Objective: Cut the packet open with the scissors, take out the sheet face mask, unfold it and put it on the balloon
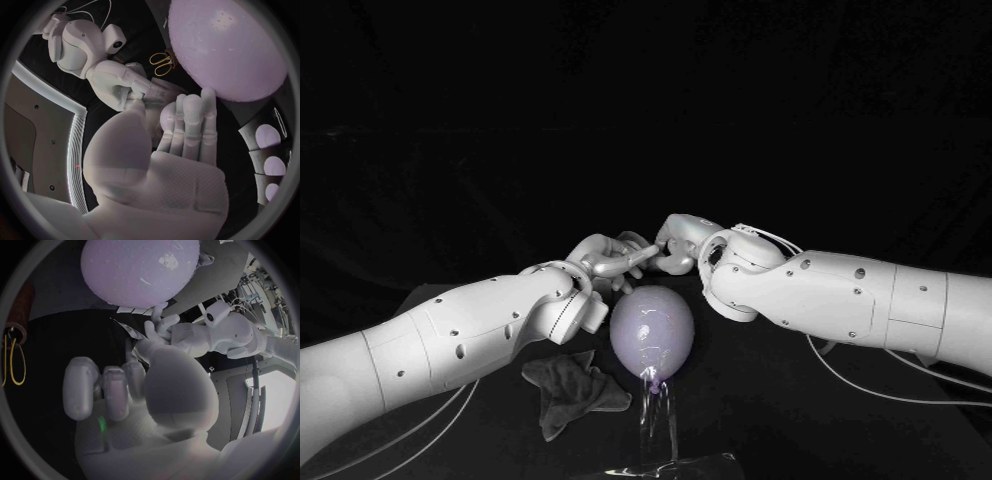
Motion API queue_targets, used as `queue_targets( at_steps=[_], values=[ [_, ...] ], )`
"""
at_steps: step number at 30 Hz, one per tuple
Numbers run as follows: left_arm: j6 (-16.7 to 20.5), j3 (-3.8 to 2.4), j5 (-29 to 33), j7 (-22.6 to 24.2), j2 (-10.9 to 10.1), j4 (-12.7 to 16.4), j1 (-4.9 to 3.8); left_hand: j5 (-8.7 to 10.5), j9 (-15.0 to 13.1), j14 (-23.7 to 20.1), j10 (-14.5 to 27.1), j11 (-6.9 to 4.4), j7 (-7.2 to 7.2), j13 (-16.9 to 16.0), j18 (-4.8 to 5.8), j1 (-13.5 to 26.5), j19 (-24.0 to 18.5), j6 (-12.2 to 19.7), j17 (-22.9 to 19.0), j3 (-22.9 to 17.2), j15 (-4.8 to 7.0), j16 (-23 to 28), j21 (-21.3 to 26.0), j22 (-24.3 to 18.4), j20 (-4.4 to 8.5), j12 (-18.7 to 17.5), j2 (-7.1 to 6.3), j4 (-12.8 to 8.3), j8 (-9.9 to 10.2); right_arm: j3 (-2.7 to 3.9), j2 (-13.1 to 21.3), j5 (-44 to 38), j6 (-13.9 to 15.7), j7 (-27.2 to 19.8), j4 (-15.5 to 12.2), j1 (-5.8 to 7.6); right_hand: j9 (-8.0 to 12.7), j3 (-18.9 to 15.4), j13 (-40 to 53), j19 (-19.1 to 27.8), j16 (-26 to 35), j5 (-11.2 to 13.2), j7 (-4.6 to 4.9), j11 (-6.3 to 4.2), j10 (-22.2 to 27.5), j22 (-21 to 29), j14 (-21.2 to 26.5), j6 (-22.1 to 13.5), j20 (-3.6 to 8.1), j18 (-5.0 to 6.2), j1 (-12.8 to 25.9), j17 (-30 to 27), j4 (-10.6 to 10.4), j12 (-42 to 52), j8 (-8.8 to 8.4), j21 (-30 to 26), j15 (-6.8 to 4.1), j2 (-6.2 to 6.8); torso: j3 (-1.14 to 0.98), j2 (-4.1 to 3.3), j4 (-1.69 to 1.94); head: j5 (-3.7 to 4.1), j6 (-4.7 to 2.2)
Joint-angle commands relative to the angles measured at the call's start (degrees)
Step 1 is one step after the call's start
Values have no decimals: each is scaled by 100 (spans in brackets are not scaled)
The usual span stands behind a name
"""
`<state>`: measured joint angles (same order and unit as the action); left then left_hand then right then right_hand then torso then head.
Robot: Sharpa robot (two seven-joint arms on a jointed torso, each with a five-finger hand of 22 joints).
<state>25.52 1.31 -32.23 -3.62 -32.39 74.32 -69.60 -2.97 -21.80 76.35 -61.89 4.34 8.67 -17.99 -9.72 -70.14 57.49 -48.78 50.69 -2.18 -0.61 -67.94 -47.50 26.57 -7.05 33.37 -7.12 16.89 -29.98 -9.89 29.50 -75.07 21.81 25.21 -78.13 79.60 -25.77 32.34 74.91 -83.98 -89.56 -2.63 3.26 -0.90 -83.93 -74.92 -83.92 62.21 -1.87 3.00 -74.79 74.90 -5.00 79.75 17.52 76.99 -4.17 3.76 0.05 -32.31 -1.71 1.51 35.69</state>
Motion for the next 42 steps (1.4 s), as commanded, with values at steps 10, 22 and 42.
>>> queue_targets(
  at_steps=[10,22,42],
  values=[
    [-95,-7,-387,-255,8,13,-11,16,-145,493,-24,-123,-148,-353,-58,-442,24,-9,1356,23,112,-988,-637,490,144,556,-33,-10,-494,7,-6,-61,-21,13,-26,2,-299,181,819,-165,-16,-18,-27,-38,-246,-1174,-585,12,19,-48,32,1397,122,31,420,-1,-45,-41,3,3,1,-7,29],
    [-88,-7,-490,-360,24,35,-12,8,-166,572,-11,-160,-193,-503,-14,-24,63,6,1567,339,143,-1141,-1047,934,172,788,35,11,-743,7,-25,-47,-56,23,-13,0,-310,237,823,-167,-16,-19,-26,-38,-250,-1176,-585,0,20,-50,58,1400,159,33,448,8,-46,-36,2,-1,-3,-2,30],
    [-250,-13,-1044,-748,-12,132,-29,10,-181,614,10,-188,-223,-611,10,803,37,64,1669,856,170,-1222,-1281,1179,190,960,-222,23,-991,6,-94,-262,-61,119,69,-12,-326,331,837,-171,-18,-25,-25,-37,-259,-1179,-587,-18,19,-52,103,1409,225,44,492,22,-45,-26,3,-1,1,23,57]
  ],
)
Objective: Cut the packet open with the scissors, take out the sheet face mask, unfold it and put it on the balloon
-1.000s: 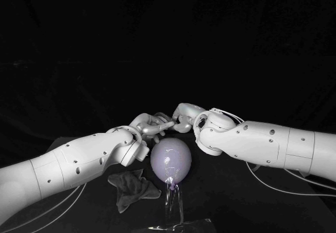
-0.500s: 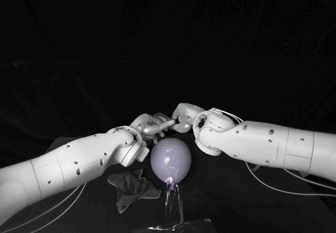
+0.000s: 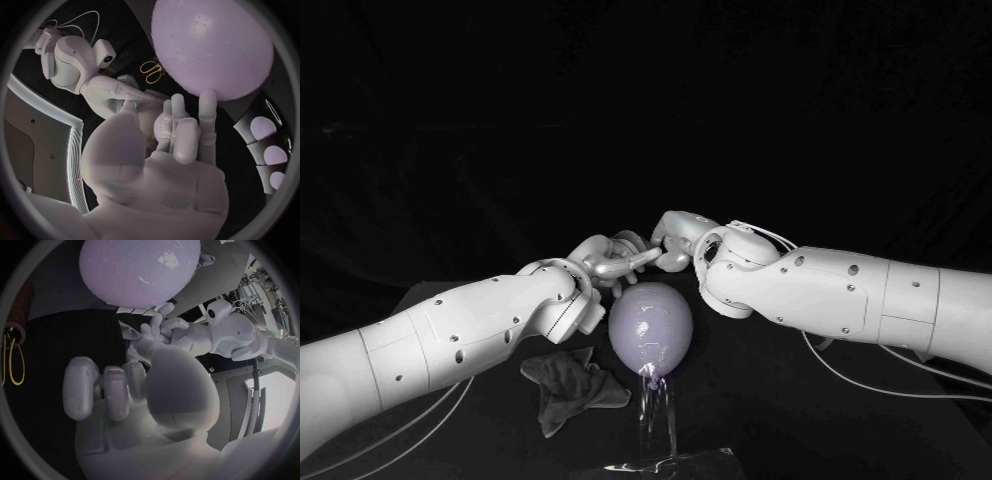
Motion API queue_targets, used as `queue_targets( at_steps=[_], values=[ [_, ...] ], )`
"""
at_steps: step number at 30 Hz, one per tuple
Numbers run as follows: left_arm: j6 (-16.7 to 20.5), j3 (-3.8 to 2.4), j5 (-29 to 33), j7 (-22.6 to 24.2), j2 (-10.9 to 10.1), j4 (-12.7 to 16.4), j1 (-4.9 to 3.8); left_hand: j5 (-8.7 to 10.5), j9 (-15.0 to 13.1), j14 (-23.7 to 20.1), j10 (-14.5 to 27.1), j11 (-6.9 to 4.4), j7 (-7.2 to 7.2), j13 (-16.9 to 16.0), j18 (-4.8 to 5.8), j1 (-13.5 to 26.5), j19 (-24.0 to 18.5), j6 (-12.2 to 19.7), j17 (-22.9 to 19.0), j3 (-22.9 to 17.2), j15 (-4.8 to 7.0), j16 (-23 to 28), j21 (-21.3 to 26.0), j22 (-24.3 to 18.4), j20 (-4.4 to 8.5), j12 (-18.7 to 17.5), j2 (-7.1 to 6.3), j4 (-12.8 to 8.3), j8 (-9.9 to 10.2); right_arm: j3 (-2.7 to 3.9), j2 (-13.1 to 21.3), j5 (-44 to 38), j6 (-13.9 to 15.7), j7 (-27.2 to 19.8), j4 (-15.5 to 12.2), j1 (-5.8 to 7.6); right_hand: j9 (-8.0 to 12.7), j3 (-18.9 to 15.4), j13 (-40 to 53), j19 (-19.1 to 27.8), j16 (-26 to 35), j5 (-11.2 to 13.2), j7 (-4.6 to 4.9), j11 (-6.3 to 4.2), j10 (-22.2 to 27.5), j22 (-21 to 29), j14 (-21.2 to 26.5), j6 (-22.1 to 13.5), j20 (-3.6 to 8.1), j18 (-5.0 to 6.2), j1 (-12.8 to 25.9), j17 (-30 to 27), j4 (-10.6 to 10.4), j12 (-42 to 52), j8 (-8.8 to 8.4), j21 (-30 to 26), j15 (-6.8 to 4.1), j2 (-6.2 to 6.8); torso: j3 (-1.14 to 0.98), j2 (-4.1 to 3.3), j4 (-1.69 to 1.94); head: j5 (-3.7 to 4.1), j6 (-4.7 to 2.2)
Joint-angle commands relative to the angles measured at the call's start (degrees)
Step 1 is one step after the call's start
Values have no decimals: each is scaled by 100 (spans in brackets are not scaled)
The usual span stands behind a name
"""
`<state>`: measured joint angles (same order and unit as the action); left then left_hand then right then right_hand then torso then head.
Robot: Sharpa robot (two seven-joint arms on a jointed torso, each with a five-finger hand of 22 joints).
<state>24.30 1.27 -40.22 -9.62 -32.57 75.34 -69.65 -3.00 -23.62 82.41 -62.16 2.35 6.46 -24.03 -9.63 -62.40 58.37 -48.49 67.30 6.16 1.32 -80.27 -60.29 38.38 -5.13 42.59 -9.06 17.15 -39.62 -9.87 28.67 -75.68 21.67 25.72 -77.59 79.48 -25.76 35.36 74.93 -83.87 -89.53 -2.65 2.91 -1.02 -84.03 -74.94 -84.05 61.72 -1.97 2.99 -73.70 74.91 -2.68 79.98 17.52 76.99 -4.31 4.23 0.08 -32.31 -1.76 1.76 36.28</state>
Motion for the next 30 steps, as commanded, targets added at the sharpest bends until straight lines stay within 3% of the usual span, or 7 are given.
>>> queue_targets(
  at_steps=[1,8,14,24,25,29,30],
  values=[
    [-128,-10,-270,-176,6,31,-30,12,-4,18,30,10,-5,-28,11,-39,-35,39,44,-12,-25,-10,-47,63,-6,75,11,-8,-66,4,-12,-213,-45,74,14,0,-326,29,835,-182,-21,-22,11,-26,-249,-1178,-574,31,29,-52,-6,1408,-7,21,492,22,-32,-72,0,-2,6,-2,4],
    [-66,-10,-348,-377,12,17,-58,19,-56,138,-99,-70,-92,-143,64,-84,175,-54,263,-212,43,-155,-344,466,10,316,374,-10,-330,4,-12,-332,-47,119,-27,-6,-331,63,837,-184,-22,-24,11,-25,-251,-1179,-576,27,28,-52,11,1413,19,21,509,27,-31,-66,-1,3,-1,-8,9],
    [-74,-10,-329,-421,21,32,-66,-5,-58,213,-148,-133,-157,-195,97,150,295,-71,368,-720,105,-229,-527,696,42,448,460,-4,-502,4,-12,-369,-54,145,-36,-11,-332,73,839,-185,-22,-25,11,-25,-252,-1179,-576,25,28,-53,17,1413,26,23,513,29,-31,-64,-2,3,1,-14,13],
    [-119,-10,-309,-460,15,46,-70,-10,182,202,-43,-149,-161,-168,99,323,213,90,277,-3441,125,-216,-634,784,53,516,82,-23,-645,4,-10,-384,-57,184,-29,-21,-332,73,839,-185,-22,-25,11,-25,-252,-1179,-576,25,28,-53,17,1413,26,23,513,29,-31,-64,-1,2,5,-20,12],
    [-123,-10,-303,-462,12,49,-70,-82,256,201,-49,-144,-137,-147,98,523,196,58,262,-4096,96,-216,-649,794,45,531,-207,-24,-703,4,-9,-386,-57,189,-26,-22,-334,87,844,-189,-24,-26,12,-25,-255,-1183,-577,24,28,-55,25,1422,34,28,520,43,-30,-63,-1,3,6,-19,14],
    [-143,-10,-277,-461,5,70,-71,-241,318,199,-41,-135,-150,-122,96,635,181,85,246,-4613,106,-218,-659,796,41,534,-318,-56,-757,3,-9,-388,-56,210,-4,-27,-334,94,844,-190,-23,-26,12,-25,-255,-1183,-577,24,28,-55,28,1419,38,28,523,44,-30,-63,3,2,8,-20,14],
    [-151,-10,-268,-459,3,78,-71,-482,340,191,-32,-123,-152,-109,95,657,173,101,227,-4811,107,-212,-662,796,40,530,-402,-65,-790,3,-10,-389,-55,215,4,-28,-334,94,844,-190,-23,-26,12,-25,-255,-1183,-577,24,28,-55,28,1419,38,28,523,44,-30,-63,3,2,7,-19,15]
  ],
)
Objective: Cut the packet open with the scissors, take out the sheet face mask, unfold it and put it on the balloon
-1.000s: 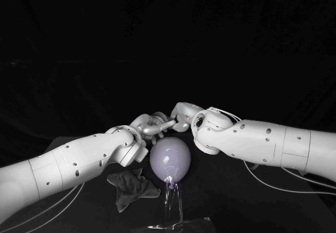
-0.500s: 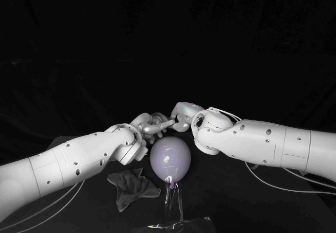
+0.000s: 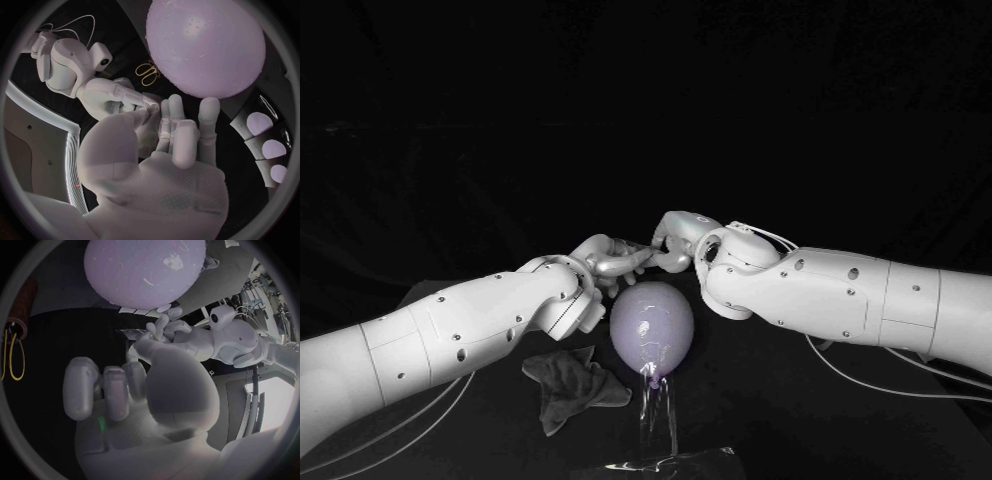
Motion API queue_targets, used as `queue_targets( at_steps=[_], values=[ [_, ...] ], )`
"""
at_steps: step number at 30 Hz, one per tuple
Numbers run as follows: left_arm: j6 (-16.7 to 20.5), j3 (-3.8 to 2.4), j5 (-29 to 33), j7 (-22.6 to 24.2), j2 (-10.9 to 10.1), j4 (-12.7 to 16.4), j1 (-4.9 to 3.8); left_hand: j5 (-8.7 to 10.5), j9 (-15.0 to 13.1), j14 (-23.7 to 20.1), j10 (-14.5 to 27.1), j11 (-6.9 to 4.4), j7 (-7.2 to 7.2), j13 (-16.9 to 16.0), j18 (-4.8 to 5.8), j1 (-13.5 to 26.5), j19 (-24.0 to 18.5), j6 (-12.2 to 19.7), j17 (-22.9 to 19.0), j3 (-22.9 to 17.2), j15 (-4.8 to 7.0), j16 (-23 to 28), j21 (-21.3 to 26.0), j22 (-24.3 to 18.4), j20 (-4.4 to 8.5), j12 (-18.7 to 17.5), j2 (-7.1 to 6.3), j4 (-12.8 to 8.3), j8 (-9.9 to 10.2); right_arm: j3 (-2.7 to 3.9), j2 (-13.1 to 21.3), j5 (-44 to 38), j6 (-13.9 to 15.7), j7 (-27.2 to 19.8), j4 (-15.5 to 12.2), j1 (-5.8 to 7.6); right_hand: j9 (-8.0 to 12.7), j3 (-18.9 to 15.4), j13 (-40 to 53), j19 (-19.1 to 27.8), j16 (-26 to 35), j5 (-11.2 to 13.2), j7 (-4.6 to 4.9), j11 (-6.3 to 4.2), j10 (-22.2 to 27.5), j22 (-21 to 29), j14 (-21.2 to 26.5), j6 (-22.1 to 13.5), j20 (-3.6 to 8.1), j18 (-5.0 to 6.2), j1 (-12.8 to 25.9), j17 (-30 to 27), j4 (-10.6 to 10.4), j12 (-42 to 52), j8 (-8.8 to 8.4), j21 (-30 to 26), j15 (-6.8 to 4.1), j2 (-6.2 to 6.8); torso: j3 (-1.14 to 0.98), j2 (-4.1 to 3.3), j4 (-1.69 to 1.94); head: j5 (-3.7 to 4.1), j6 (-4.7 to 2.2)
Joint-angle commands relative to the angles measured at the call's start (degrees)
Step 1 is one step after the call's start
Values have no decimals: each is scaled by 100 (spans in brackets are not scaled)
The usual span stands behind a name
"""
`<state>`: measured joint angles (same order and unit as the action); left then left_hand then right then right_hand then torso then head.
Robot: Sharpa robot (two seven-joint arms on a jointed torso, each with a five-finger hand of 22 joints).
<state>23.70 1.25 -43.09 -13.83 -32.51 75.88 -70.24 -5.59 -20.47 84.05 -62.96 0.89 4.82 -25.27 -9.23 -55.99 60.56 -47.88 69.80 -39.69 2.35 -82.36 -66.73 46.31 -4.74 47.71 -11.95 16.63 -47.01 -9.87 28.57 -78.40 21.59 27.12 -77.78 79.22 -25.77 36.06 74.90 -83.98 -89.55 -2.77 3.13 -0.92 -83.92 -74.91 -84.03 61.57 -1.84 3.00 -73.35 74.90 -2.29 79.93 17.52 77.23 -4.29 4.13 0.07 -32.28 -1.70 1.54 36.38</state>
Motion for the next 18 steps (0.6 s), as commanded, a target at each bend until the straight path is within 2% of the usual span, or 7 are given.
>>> queue_targets(
  at_steps=[1,4,6,7,8,10,18],
  values=[
    [-98,-7,25,-37,-4,32,-12,-272,32,23,54,14,18,20,54,7,-53,52,-32,-283,2,1,-14,-6,1,15,-131,-29,-59,4,-2,-117,-47,78,30,-3,-334,24,847,-178,-22,-14,-11,-35,-266,-1185,-579,39,16,-56,-7,1420,0,33,523,20,-31,-54,4,-1,0,2,5],
    [-102,-7,42,-33,-19,59,-12,-432,46,10,71,12,16,33,48,-81,-81,81,-66,-450,6,14,1,-36,0,6,-174,-118,-89,4,-5,-117,-38,90,53,-6,-334,24,847,-178,-22,-14,-11,-35,-266,-1185,-579,39,16,-56,-7,1420,0,33,523,20,-31,-54,3,-3,-2,6,2],
    [-91,-7,68,-29,-32,72,-12,-527,55,-15,93,14,23,48,38,-169,-124,111,-130,-616,5,43,30,-86,-1,-13,-125,-188,-110,4,-1,-117,-29,96,58,-7,-334,24,847,-178,-22,-14,-11,-35,-266,-1185,-579,39,16,-56,-7,1420,0,33,523,20,-31,-54,2,-4,-1,2,6],
    [-75,-7,96,-23,-46,79,-13,-577,69,-43,127,25,40,76,25,-275,-182,163,-191,-846,-1,73,71,-156,-2,-51,-83,-302,-130,4,2,-117,-22,101,63,-8,-334,24,847,-178,-22,-14,-11,-35,-266,-1185,-579,39,16,-56,-7,1420,0,33,523,20,-31,-54,0,-3,2,3,11],
    [-60,-6,126,-13,-58,85,-13,-577,69,-43,127,25,40,76,25,-275,-182,163,-191,-846,-1,73,71,-156,-2,-51,-83,-302,-130,4,2,-114,-16,105,71,-9,-334,24,847,-178,-22,-14,-11,-35,-266,-1185,-579,39,16,-56,-7,1420,0,33,523,20,-31,-54,0,-3,2,7,17],
    [-41,-6,169,2,-80,99,-13,-624,89,-121,192,55,77,127,-11,-398,-332,250,-375,-1203,-28,163,177,-341,-3,-126,-44,-494,-154,4,1,-101,-2,112,89,-10,-336,42,846,-180,-21,-16,-10,-35,-266,-1186,-578,38,15,-56,3,1416,8,31,531,23,-31,-56,-1,-3,0,12,23],
    [41,-4,347,56,-199,204,-13,-786,140,-231,252,115,143,222,-64,-439,-556,347,-614,-1786,-79,290,293,-579,0,-233,1,-867,-199,5,20,-67,77,137,154,-11,-337,54,851,-183,-23,-17,-10,-34,-269,-1188,-579,38,15,-58,13,1424,13,37,537,34,-31,-58,1,-4,2,19,33]
  ],
)
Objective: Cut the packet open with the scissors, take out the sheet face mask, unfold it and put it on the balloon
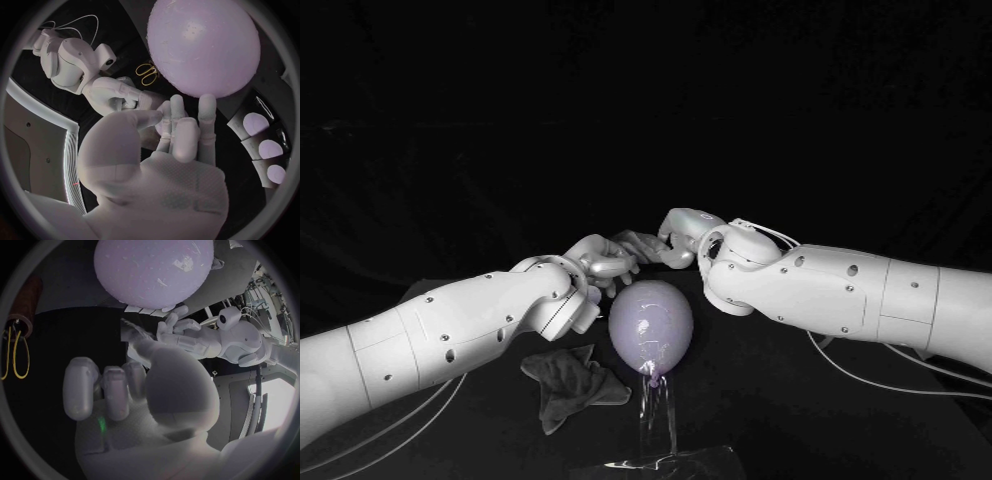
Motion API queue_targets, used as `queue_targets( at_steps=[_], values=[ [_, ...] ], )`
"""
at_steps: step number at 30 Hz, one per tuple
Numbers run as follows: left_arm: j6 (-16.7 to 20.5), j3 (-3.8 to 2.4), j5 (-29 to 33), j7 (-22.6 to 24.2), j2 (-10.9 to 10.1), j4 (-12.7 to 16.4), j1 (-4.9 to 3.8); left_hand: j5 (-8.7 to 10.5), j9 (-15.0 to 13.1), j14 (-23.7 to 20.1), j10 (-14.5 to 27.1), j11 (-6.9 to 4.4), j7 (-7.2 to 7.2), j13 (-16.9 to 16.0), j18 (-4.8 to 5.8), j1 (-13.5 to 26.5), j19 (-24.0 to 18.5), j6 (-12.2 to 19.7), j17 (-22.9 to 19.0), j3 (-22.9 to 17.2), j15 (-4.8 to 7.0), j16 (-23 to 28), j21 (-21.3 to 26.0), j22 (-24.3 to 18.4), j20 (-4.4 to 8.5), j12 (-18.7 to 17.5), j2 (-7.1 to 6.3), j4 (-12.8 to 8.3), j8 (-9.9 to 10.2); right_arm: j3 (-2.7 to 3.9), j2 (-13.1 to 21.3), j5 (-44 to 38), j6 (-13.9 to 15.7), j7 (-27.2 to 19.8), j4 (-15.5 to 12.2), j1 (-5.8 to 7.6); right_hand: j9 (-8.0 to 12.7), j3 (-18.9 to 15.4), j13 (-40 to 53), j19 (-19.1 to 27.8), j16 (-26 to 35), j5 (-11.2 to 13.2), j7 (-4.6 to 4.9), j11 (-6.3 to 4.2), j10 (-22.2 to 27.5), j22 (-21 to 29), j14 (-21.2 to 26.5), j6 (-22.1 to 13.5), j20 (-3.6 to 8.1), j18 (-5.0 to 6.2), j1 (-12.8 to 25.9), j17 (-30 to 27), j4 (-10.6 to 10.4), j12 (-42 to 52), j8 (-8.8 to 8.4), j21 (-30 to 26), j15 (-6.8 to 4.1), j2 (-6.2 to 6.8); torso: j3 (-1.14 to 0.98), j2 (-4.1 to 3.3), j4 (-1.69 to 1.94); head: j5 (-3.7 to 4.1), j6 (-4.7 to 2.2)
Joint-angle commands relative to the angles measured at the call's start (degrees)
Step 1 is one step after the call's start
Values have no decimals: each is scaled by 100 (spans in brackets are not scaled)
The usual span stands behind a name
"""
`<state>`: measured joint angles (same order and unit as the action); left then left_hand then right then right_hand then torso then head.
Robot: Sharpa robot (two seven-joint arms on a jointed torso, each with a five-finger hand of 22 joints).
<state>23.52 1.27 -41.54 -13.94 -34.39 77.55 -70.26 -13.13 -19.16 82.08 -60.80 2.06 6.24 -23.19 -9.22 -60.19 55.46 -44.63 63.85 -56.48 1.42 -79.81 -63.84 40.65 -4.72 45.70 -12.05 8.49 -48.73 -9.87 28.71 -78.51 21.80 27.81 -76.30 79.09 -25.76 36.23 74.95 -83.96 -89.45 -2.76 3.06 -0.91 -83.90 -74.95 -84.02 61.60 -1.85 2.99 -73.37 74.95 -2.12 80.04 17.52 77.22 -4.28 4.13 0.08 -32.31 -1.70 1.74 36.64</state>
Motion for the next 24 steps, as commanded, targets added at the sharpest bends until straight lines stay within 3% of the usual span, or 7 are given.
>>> queue_targets(
  at_steps=[1,9,14,15,19,23,24],
  values=[
    [72,-6,220,72,-26,41,-11,-33,14,-36,33,2,4,18,-64,-13,-45,23,-25,-151,11,38,-6,-4,0,-35,21,-75,-30,5,11,-55,59,72,7,2,-337,37,846,-185,-32,-19,-3,-36,-271,-1185,-580,34,16,-58,14,1418,-5,26,537,35,-32,-57,0,0,2,3,3],
    [116,-5,352,99,-102,15,-11,16,92,-19,-44,11,16,80,-66,70,-52,-40,-12,-645,11,29,-151,91,33,-69,269,-222,-12,5,46,-53,34,92,-36,1,-337,37,846,-185,-32,-19,-3,-36,-271,-1185,-580,34,16,-58,14,1418,-5,26,537,35,-32,-57,-2,3,-2,12,-7],
    [-92,-4,385,212,-110,63,-11,103,159,-122,-2,48,56,183,-81,273,-269,-16,-247,-141,-50,147,-31,-85,-25,-232,12,-305,59,5,13,-61,28,119,-13,1,-339,51,845,-185,-32,-20,-3,-36,-271,-1185,-580,34,16,-58,25,1419,3,23,544,36,-32,-56,-2,0,-4,26,-17],
    [-134,-4,388,250,-110,87,-11,163,188,-172,49,164,57,214,-91,484,-453,32,-277,617,-104,176,157,-300,-84,-300,-356,-224,111,5,4,-62,31,126,1,1,-339,56,845,-187,-33,-21,-4,-36,-271,-1186,-581,34,16,-59,28,1424,6,23,546,41,-32,-55,-1,0,-4,29,-18],
    [-194,-3,394,405,-106,180,-10,191,392,-436,200,195,233,344,-120,281,-503,122,-670,2290,-184,383,438,-504,-190,-561,-471,-111,443,5,-19,-66,39,149,41,1,-340,75,849,-188,-34,-26,-5,-37,-274,-1187,-582,32,15,-59,37,1426,17,27,554,44,-32,-55,0,-2,0,36,-19],
    [-163,-3,396,531,-96,254,-9,426,570,-478,147,214,209,405,-133,-613,-404,-12,-749,4954,-212,421,630,-656,-226,-663,65,885,645,5,-38,-69,40,167,63,1,-341,89,852,-190,-33,-29,-5,-37,-275,-1189,-581,31,15,-61,44,1421,25,30,560,51,-33,-55,-1,0,-5,42,-19],
    [-150,-3,396,546,-90,267,-9,455,575,-479,148,222,210,405,-133,-601,-402,-14,-755,5069,-208,423,633,-658,-228,-663,99,843,649,5,-43,-70,39,171,67,1,-341,90,852,-190,-33,-29,-5,-37,-276,-1189,-581,31,15,-61,45,1422,26,29,560,51,-33,-55,-1,0,-4,44,-20]
  ],
)
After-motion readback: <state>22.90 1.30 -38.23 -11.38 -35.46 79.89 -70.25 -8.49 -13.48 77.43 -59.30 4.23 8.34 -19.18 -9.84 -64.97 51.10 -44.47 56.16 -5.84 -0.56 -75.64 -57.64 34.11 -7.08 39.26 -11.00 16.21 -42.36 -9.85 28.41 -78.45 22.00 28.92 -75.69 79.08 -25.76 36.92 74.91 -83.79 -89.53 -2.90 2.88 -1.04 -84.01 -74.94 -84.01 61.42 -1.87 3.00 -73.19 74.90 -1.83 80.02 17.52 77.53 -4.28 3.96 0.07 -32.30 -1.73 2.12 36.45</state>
